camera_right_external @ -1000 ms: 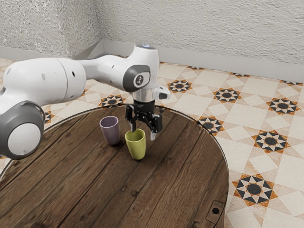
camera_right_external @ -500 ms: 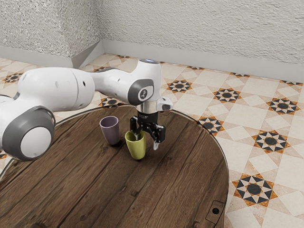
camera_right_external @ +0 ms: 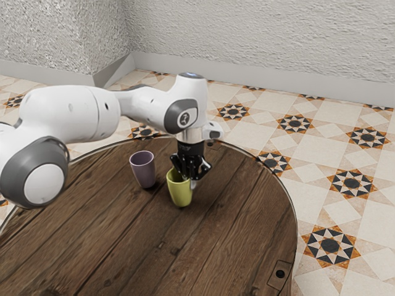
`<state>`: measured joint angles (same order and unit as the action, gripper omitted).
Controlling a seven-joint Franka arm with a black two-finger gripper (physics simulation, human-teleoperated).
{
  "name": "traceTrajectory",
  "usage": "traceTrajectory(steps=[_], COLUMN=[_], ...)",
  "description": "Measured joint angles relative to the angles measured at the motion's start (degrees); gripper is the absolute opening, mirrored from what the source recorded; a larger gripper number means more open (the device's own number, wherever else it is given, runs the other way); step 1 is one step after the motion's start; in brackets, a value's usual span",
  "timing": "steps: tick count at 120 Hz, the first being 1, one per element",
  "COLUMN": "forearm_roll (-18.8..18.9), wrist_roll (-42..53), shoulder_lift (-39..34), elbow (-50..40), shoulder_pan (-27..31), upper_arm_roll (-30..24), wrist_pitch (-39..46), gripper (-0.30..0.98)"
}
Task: Place the right cup onto the left cup
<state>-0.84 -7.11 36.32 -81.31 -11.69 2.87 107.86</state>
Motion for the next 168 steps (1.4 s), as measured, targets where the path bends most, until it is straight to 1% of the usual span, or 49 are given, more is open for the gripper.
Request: traceTrajectory(steps=[24,37,64,73,93,126,138,168], forearm_roll=[0.32,0.42,0.80,0.98,1.35,1.78,2.28,3.10], wrist_roll=[-0.44,-0.59,-0.66,-0.67,-0.61,-0.25,-0.04,0.73], shoulder_lift=[-6.56,-12.63,-22.75,-25.24,-28.26,-28.79,-27.15,-19.78], elbow=[-5.37,-9.07,-13.18,-15.05,-17.53,-17.76,-15.26,-5.73], shoulder_pan=[0.00,0.09,0.72,2.24,7.22,14.08,14.34,14.28], upper_arm_roll=[-0.07,-0.19,-0.41,-0.47,-1.06,-1.19,-1.20,-1.10], wrist_pitch=[0.11,0.08,-1.83,-2.40,-3.37,-4.55,-4.91,-6.58], gripper=[-0.07,-0.07,-0.09,-0.09,-0.08,-0.09,-0.10,-0.10])
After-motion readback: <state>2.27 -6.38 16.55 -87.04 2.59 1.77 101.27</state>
